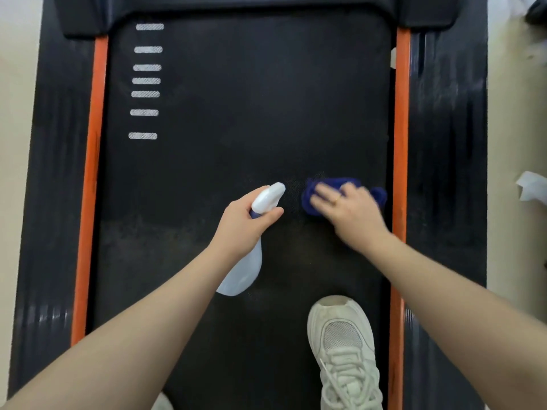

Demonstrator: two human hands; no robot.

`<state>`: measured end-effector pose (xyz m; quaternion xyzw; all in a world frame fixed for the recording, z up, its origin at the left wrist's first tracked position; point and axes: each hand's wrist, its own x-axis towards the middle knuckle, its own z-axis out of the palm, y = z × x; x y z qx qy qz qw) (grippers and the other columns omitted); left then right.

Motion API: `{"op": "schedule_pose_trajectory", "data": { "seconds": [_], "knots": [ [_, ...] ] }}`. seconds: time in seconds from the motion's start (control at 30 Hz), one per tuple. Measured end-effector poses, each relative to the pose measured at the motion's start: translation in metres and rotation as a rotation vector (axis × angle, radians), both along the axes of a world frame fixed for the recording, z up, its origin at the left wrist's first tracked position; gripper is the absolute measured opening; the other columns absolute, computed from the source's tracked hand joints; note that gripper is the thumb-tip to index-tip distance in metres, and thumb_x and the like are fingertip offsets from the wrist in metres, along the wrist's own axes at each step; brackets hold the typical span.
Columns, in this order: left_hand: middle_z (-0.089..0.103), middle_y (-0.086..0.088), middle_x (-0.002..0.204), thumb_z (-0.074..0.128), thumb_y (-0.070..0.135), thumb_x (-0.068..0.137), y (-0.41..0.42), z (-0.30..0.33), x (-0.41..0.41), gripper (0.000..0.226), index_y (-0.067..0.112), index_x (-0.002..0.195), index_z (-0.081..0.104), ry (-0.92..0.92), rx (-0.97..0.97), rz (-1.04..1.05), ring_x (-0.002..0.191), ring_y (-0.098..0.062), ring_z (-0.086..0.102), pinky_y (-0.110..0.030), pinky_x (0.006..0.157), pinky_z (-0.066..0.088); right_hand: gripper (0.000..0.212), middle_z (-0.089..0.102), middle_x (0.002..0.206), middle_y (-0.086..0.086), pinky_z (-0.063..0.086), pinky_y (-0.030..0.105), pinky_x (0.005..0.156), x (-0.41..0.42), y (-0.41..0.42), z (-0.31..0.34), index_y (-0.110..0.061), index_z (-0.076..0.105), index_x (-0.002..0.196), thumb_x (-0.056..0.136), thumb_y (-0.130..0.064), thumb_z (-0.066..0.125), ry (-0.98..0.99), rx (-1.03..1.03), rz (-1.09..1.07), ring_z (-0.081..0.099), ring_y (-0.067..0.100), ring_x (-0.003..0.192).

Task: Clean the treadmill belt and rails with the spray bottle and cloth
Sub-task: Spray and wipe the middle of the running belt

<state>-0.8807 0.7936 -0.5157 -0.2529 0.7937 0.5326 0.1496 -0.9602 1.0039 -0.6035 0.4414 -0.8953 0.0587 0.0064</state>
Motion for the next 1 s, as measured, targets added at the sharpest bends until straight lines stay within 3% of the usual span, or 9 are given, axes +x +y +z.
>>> {"op": "schedule_pose_trajectory", "data": {
  "seconds": [0.1,0.23,0.33,0.47,0.57,0.7,0.87,1.0],
  "knots": [
    [0.062,0.011,0.113,0.064,0.022,0.089,0.003,-0.002,-0.002,0.042,0.023,0.13,0.055,-0.024,-0.002,-0.036,0.103,-0.004,0.055,-0.014,0.084,0.042,0.049,0.065,0.116,0.014,0.044,0.034,0.057,-0.027,-0.004,0.006,-0.01,0.067,0.11,0.078,-0.01,0.031,0.025,0.031,-0.237,0.057,0.034,0.07],
    [0.06,0.016,0.097,0.061,0.022,0.091,0.001,0.006,-0.006,0.038,0.028,0.127,0.055,-0.038,0.035,-0.046,0.093,-0.005,0.056,-0.01,0.076,0.041,0.045,0.062,0.119,0.019,0.043,0.034,0.052,0.021,0.021,0.003,-0.004,0.066,0.111,0.08,-0.004,0.035,0.043,0.03,-0.091,0.055,0.032,0.066],
    [0.057,0.02,0.089,0.061,0.024,0.091,0.003,0.007,-0.008,0.039,0.029,0.129,0.055,-0.05,0.07,-0.062,0.087,-0.002,0.054,-0.008,0.066,0.04,0.045,0.064,0.119,0.013,0.041,0.034,0.053,0.036,0.041,0.005,-0.008,0.067,0.113,0.081,-0.003,0.036,0.035,0.06,-0.022,0.054,0.03,0.066],
    [0.057,0.022,0.088,0.061,0.026,0.091,0.009,0.004,-0.014,0.038,0.03,0.128,0.055,-0.082,0.045,-0.139,0.081,0.004,0.053,-0.009,0.056,0.039,0.043,0.064,0.118,0.01,0.042,0.034,0.059,-0.019,0.03,0.009,-0.009,0.066,0.111,0.08,-0.005,0.037,0.1,0.092,-0.296,0.058,0.033,0.076],
    [0.057,0.02,0.092,0.063,0.027,0.089,0.015,0.001,-0.017,0.037,0.027,0.126,0.057,-0.103,0.029,-0.171,0.082,-0.001,0.053,-0.01,0.062,0.038,0.045,0.065,0.117,0.013,0.044,0.034,0.058,-0.016,0.021,0.008,-0.005,0.066,0.111,0.079,-0.001,0.035,0.1,0.033,-0.42,0.057,0.033,0.073],
    [0.059,0.011,0.114,0.068,0.028,0.085,0.013,-0.001,-0.023,0.046,0.025,0.129,0.053,-0.134,-0.025,-0.297,0.102,-0.008,0.056,-0.02,0.083,0.043,0.04,0.064,0.117,0.015,0.043,0.035,0.054,0.055,0.037,0.003,-0.004,0.068,0.109,0.081,0.001,0.04,0.034,0.012,-0.299,0.054,0.033,0.071],
    [0.063,0.01,0.095,0.068,0.027,0.084,0.005,-0.005,-0.023,0.018,0.029,0.1,0.06,-0.112,-0.033,-0.341,0.087,-0.009,0.058,-0.017,0.071,0.041,0.04,0.064,0.117,0.013,0.046,0.037,0.055,0.052,0.037,-0.005,-0.005,0.067,0.111,0.081,0.002,0.042,0.0,-0.024,-0.27,0.046,0.031,0.075],
    [0.061,0.008,0.099,0.063,0.035,0.087,0.014,0.003,-0.021,0.024,0.025,0.108,0.057,-0.117,-0.173,-0.395,0.09,-0.011,0.057,-0.022,0.073,0.042,0.041,0.067,0.112,0.012,0.045,0.034,0.054,0.018,0.023,0.006,-0.007,0.069,0.108,0.078,-0.006,0.041,-0.037,-0.048,-0.283,0.057,0.033,0.071]
  ]
}}
